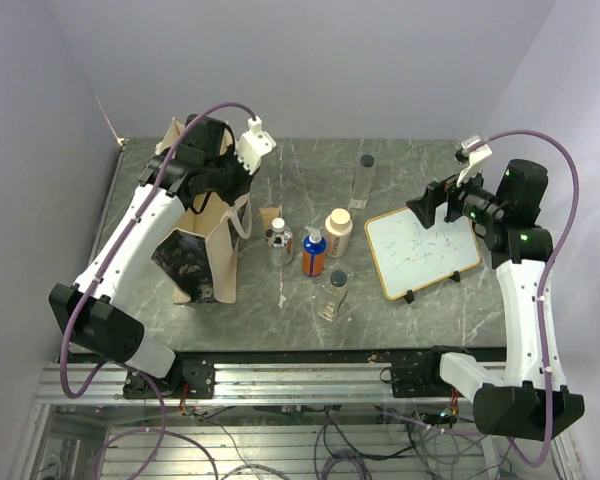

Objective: Place the personal care products into the canvas bag
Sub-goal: Move the canvas bag to the center of the board.

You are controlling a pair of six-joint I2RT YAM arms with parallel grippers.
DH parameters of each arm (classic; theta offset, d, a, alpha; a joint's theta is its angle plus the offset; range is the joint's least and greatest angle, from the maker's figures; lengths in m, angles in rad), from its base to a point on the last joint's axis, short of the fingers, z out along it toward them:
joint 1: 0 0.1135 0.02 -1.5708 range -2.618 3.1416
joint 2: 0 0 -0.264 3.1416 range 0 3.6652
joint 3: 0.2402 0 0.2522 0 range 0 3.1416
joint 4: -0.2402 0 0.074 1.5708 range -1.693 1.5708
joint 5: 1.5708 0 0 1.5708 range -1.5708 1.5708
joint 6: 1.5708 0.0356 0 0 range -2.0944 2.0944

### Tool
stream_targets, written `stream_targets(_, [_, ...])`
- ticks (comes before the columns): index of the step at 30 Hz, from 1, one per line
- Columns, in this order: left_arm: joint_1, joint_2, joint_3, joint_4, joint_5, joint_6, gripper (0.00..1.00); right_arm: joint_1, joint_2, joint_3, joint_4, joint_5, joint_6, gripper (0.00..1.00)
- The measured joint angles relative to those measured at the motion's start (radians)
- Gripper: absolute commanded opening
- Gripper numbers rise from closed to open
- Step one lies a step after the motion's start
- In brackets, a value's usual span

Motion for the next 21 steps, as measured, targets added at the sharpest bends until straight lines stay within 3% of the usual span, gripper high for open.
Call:
stream_targets(4, [-0.005, -0.008, -0.024, 0.027, 0.001, -0.011, 0.38, 0.000, 0.000, 0.000, -0.005, -0.004, -0.008, 1.00])
stream_targets(14, [-0.011, -0.054, -0.025, 0.073, -0.007, -0.029, 0.92, 0.000, -0.012, 0.000, -0.011, -0.005, -0.060, 1.00])
stream_targets(21, [-0.034, -0.135, -0.025, 0.155, -0.012, -0.042, 1.00, 0.000, 0.032, 0.043, -0.021, -0.023, -0.074, 1.00])
